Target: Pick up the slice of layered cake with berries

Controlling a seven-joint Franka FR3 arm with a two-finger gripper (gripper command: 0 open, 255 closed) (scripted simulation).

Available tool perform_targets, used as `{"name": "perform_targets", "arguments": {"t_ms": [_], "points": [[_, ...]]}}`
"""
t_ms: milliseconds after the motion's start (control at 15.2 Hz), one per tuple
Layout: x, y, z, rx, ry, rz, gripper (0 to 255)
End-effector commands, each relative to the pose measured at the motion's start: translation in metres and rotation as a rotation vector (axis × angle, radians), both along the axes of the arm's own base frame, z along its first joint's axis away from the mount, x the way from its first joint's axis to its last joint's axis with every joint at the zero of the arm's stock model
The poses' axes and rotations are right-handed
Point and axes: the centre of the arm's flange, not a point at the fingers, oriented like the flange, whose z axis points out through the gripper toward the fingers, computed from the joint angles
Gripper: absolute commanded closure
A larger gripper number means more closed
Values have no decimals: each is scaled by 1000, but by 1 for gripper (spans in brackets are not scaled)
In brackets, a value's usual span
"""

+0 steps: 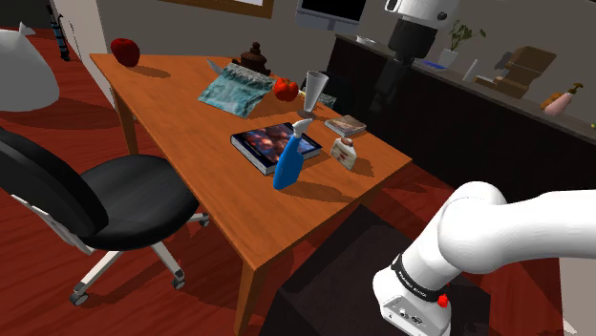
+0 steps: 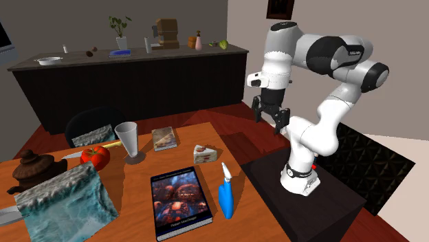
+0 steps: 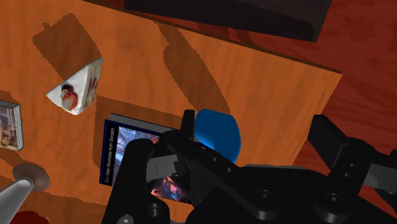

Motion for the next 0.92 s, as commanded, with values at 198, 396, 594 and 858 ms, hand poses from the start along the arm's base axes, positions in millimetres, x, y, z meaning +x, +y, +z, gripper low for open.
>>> {"name": "perform_targets", "arguments": {"t_ms": [198, 396, 594, 858], "points": [[16, -25, -26, 0, -2, -43, 0], [31, -52, -51, -1, -5, -86, 0], [45, -78, -77, -1, -7, -129, 0], [61, -115, -111, -2, -10, -187, 0]]}}
